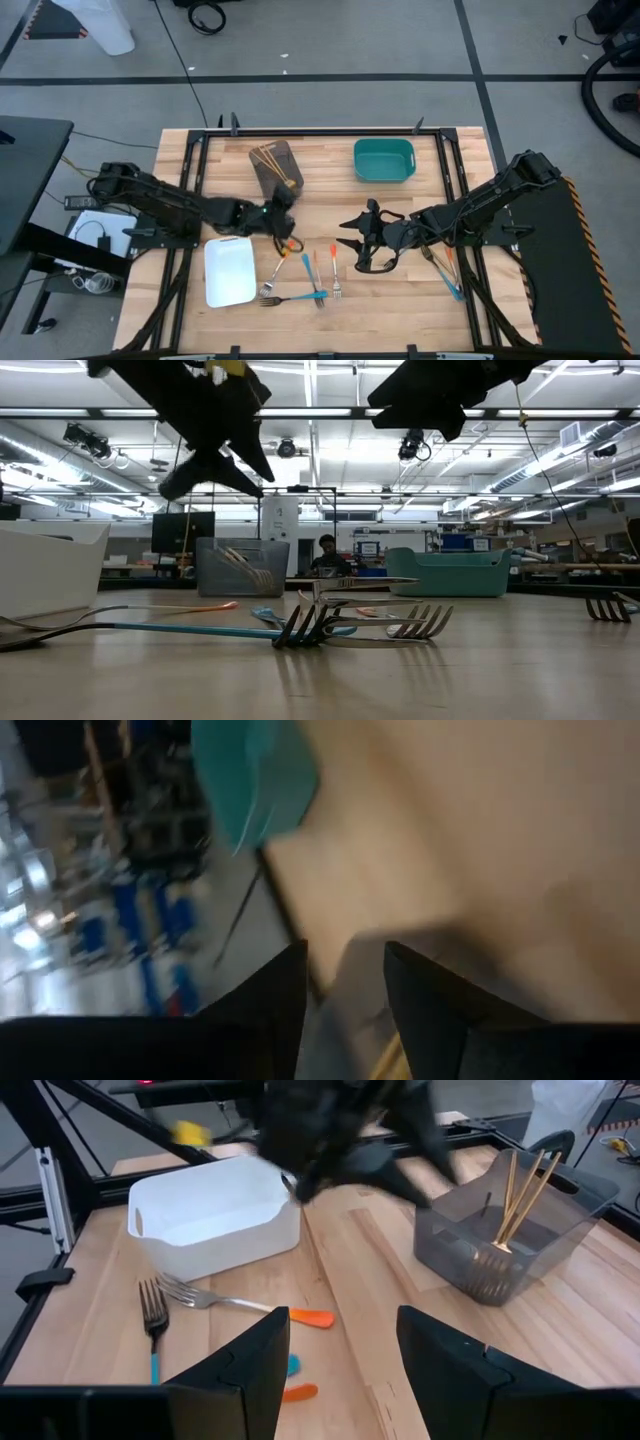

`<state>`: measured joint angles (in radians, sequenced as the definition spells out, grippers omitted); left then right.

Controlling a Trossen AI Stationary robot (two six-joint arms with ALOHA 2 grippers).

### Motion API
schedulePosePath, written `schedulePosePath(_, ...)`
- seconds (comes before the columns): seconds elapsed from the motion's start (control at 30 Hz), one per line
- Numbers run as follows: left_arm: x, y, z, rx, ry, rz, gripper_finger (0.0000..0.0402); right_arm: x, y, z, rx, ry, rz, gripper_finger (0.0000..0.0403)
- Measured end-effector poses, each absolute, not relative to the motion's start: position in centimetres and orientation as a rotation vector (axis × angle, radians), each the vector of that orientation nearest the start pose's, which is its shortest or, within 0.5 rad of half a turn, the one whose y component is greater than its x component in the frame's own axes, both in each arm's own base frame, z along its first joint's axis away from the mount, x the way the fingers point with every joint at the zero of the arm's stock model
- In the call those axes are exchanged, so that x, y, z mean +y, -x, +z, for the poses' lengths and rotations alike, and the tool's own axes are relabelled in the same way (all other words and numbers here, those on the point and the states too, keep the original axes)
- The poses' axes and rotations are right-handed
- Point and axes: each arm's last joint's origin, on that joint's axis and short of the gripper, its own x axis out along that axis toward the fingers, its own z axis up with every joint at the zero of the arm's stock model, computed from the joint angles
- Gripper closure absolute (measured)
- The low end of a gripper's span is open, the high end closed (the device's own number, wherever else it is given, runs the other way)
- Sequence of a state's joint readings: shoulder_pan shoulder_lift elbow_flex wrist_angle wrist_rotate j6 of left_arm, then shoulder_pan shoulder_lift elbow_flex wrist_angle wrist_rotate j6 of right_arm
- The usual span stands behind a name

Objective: Sort silverware by color (type)
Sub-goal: Put the orange fork into the white bin

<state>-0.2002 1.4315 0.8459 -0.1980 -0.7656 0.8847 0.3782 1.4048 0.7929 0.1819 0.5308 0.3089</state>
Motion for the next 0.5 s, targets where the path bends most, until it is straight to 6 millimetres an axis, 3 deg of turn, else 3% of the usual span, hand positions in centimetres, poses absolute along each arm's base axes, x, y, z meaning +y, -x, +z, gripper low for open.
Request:
schedulePosePath(0.23,-6.2,-27.8,21.3,0.802,-0.85,0.072,0.026,9.5,-28.0,23.4,0.358,-0.118,-0.209,0.0206)
schedulePosePath(0.5,-7.1,-27.7,21.0,0.786,-0.258,-0.005,0.026,9.5,-28.0,23.4,0.351,-0.118,-0.235,0.0206)
